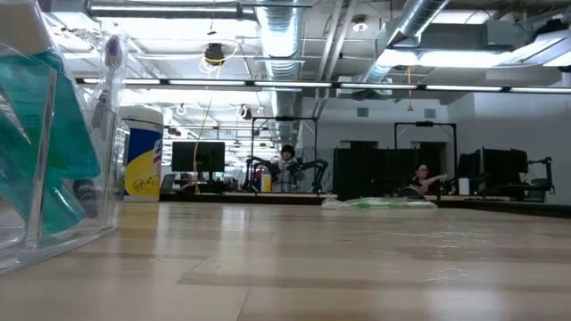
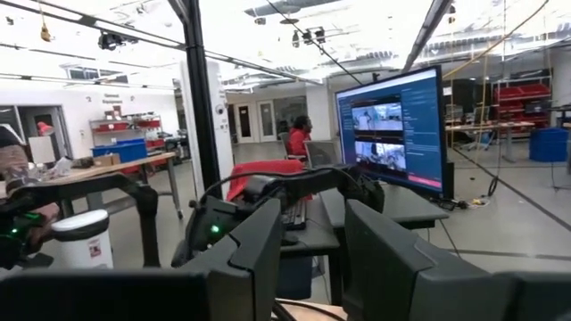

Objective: Pick & Place toothbrushing station
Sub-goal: Put the green toothbrush into the transparent organizer

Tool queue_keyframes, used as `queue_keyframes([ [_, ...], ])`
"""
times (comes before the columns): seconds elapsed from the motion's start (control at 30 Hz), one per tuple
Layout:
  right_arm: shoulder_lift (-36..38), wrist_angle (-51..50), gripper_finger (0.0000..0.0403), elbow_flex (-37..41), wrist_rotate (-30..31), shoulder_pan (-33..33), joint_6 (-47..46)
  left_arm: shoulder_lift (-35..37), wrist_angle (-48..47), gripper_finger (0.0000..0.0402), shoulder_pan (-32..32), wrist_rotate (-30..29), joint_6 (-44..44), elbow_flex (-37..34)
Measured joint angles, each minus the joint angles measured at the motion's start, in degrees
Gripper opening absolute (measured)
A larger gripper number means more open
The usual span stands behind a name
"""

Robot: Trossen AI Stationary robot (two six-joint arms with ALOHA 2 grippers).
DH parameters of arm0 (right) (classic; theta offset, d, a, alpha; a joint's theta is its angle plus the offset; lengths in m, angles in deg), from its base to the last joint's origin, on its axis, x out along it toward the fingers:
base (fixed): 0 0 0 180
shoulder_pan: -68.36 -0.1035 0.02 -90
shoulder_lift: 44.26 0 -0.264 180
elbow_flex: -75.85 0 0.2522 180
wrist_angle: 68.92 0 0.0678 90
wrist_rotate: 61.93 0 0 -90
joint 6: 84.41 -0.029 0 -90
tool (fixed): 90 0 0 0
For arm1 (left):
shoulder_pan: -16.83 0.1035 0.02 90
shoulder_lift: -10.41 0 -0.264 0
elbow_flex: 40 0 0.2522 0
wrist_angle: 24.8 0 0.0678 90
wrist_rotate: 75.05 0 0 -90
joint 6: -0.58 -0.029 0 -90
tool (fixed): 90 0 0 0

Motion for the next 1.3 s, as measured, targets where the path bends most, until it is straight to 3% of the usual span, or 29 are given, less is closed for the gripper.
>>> queue_keyframes([
  [0.87, 0.0, -0.04, 0.0118, 0.01, -4.92, 0.11, 4.5, -11.03, 3.61, 0.0, 10.96, 9.65, -9.6, 0.0],
  [1.3, 0.0, -0.02, 0.0118, 0.0, -5.76, 1.58, 7.46, -8.16, 4.01, 0.0, 13.68, 11.54, -7.31, 0.0],
])
